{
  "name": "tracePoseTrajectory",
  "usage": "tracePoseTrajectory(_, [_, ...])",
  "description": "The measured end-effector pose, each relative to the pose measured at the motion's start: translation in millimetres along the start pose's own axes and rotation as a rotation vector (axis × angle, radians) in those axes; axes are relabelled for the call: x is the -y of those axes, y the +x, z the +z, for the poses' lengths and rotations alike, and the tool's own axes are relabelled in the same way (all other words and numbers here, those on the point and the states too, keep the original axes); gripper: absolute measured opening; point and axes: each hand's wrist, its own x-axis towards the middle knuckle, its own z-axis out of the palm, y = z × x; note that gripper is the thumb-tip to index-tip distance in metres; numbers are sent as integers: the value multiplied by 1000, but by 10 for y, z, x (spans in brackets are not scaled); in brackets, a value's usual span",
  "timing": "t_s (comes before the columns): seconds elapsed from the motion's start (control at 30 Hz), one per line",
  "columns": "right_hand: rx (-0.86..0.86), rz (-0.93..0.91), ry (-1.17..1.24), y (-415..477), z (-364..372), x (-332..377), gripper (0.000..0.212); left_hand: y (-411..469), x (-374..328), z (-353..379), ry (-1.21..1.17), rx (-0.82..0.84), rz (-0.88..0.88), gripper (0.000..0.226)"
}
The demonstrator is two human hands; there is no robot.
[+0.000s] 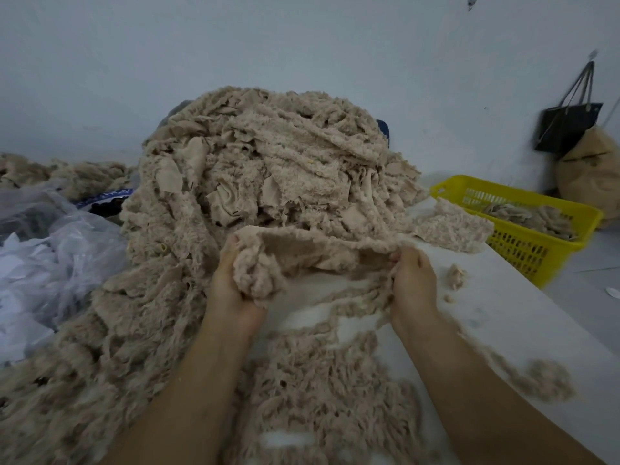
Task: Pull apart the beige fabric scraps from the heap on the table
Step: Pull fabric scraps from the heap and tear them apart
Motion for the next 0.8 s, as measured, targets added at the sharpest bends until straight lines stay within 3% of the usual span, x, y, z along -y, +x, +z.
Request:
tracePoseTrajectory(0.07, [-82, 11, 47, 18, -35, 33, 29, 30, -54, -18, -70, -27, 5, 49])
tracePoseTrajectory(0.2, [-139, -13, 49, 28, -69, 64, 33, 70, -94, -56, -130, -51, 30, 30])
tracePoseTrajectory(0.27, [-23, -15, 101, -42, -32, 66, 56, 80, -51, -57, -110, -19, 21, 34])
tracePoseTrajectory(0.33, [208, -65, 78, -127, 6, 64, 80, 66, -16, -46, -34, 48, 20, 36])
tracePoseTrajectory(0.4, [430, -136, -71, -211, 63, 52, 87, 32, 21, -7, 51, 147, 2, 35])
tracePoseTrajectory(0.47, [594, -179, -231, -291, 128, 27, 79, -8, 70, 51, 115, 206, 10, 34])
tracePoseTrajectory(0.6, [752, -342, -382, -401, 233, -84, 32, -25, 174, 75, 168, 240, 2, 30])
tracePoseTrajectory(0.7, [692, -425, -491, -373, 225, -112, 13, -27, 191, 70, 152, 222, -30, 29])
tracePoseTrajectory(0.8, [578, -229, -270, -342, 170, -15, 18, 9, 122, 57, 123, 148, 20, 29])
